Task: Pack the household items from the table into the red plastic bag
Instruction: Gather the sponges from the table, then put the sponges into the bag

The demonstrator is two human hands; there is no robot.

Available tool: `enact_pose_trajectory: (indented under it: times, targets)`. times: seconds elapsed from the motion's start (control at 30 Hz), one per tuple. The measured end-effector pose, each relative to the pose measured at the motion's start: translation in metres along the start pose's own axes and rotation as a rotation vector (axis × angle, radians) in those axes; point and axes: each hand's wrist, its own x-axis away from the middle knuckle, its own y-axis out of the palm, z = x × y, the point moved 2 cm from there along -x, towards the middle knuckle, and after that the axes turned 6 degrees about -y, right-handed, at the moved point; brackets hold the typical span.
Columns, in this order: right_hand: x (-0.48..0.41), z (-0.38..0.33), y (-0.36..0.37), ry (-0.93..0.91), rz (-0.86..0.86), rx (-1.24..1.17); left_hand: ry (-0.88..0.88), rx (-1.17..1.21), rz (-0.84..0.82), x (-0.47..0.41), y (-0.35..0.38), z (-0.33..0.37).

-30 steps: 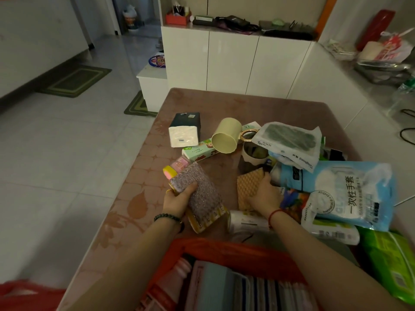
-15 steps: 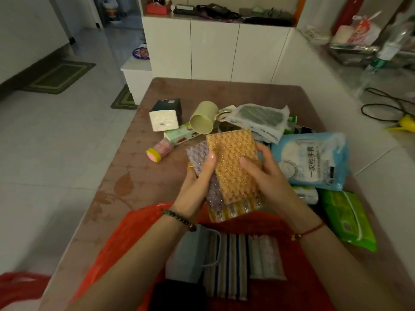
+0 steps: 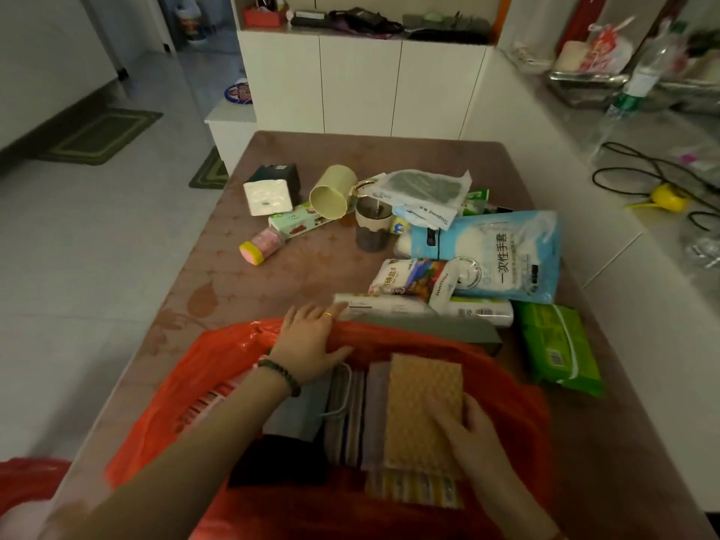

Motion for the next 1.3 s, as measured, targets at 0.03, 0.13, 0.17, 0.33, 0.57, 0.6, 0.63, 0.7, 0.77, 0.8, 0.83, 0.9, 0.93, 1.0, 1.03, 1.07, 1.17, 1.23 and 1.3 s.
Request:
enact_pose_trajectory:
  times: [0.03,0.13,0.17,0.33,0.57,0.6,0.63,0.7,0.77,0.8,0.83,0.9,0.93,1.0,1.03,1.07,1.17,1.23,1.3]
  targets:
    - [0.003,0.004,0.007,-0.012,-0.041,0.047,-0.025,-0.063,-0.050,-0.006,0.000,-0.003]
    - [-0.004,0.003,0.029,-0.104,-0.053,0.139,-0.054,0.090,0.045,-0.018,-0.006,-0.003]
    - [-0.010,-0.003,0.033,-0.128,-0.025,0.153,-0.057,0.200,0.102,-0.020,-0.010,-0.002]
    - [-0.029,-0.024,0.050,-0.156,0.019,0.241,0.030,0.626,0.166,-0.015,-0.021,0.006]
    - [-0.015,-0.022,0.050,-0.256,0.046,0.654,0.115,0.754,-0.081,-0.004,-0.021,0.001]
    - [-0.016,-0.026,0.046,-0.266,0.023,0.715,0.134,0.734,-0.132,-0.002,-0.022,-0.003]
    - [-0.015,-0.033,0.043,-0.293,-0.004,0.766,0.148,0.724,-0.185,0.000,-0.023,-0.008]
    - [-0.014,-0.051,0.037,-0.441,-0.007,0.786,0.141,0.717,-0.242,0.001,-0.030,-0.017]
    - [-0.015,-0.077,0.035,-0.663,0.020,0.657,0.070,0.729,-0.186,-0.005,-0.041,-0.031]
    - [-0.019,-0.091,0.037,-0.733,0.015,0.575,0.005,0.747,-0.131,-0.011,-0.046,-0.040]
    - [-0.026,-0.106,0.041,-0.774,-0.001,0.517,-0.072,0.770,-0.076,-0.019,-0.051,-0.049]
    - [-0.049,-0.131,0.058,-0.779,-0.065,0.479,-0.238,0.804,-0.008,-0.036,-0.056,-0.069]
    - [-0.064,-0.140,0.071,-0.762,-0.114,0.477,-0.317,0.816,0.002,-0.046,-0.056,-0.079]
    - [-0.098,-0.151,0.102,-0.704,-0.232,0.508,-0.452,0.851,0.007,-0.065,-0.051,-0.099]
    - [-0.115,-0.155,0.118,-0.663,-0.295,0.534,-0.510,0.877,0.016,-0.074,-0.048,-0.108]
    - [-0.132,-0.157,0.135,-0.618,-0.355,0.559,-0.560,0.902,0.032,-0.084,-0.043,-0.116]
    - [-0.179,-0.159,0.181,-0.549,-0.469,0.669,-0.696,0.961,0.082,-0.114,-0.028,-0.137]
    - [-0.207,-0.156,0.209,-0.553,-0.489,0.752,-0.755,1.021,0.110,-0.134,-0.017,-0.150]
    - [-0.230,-0.149,0.234,-0.541,-0.510,0.763,-0.771,1.049,0.132,-0.151,-0.006,-0.163]
